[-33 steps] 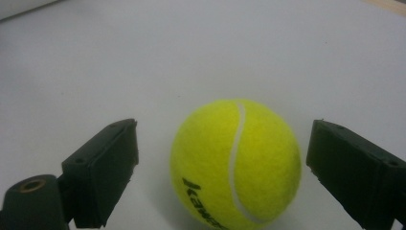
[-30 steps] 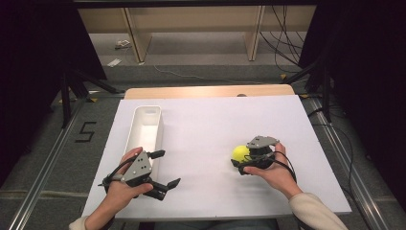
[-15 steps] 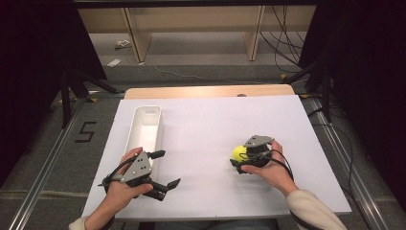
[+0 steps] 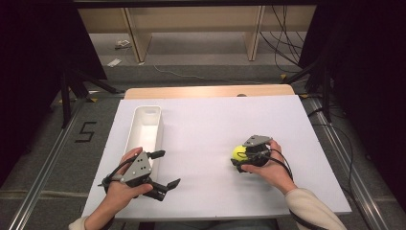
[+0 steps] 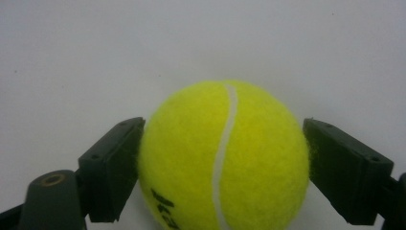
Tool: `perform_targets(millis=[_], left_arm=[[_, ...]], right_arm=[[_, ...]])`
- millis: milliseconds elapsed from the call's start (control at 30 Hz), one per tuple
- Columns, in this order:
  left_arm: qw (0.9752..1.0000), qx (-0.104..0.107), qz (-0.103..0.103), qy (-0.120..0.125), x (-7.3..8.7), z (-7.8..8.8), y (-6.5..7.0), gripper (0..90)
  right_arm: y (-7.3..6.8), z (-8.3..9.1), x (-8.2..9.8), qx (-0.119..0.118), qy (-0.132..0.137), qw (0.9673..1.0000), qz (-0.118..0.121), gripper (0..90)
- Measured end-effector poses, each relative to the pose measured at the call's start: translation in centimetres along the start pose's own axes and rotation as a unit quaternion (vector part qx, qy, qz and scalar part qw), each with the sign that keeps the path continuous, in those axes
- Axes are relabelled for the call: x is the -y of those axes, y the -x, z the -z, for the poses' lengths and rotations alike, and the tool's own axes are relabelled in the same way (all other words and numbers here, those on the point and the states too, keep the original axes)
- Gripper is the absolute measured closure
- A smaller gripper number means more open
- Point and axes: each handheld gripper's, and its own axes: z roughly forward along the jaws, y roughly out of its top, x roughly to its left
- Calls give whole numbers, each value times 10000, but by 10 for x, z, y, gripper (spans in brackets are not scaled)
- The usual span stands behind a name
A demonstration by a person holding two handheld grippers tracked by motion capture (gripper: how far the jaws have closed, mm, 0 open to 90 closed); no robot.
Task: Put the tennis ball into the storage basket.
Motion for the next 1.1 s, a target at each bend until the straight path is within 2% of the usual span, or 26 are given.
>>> perform_targets(millis=[267, 533, 1100], left_arm=[[10000, -4, -4, 0, 0, 0, 0, 0], [10000, -1, -11, -4, 0, 0, 0, 0], [10000, 3, -10, 10, 0, 1, 0, 0]], right_arm=[[0, 1, -1, 32, 15, 10000, 7, 252], [0, 3, -1, 33, 10, 10000, 46, 258], [2, 9, -6, 73, 226, 9997, -75, 260]])
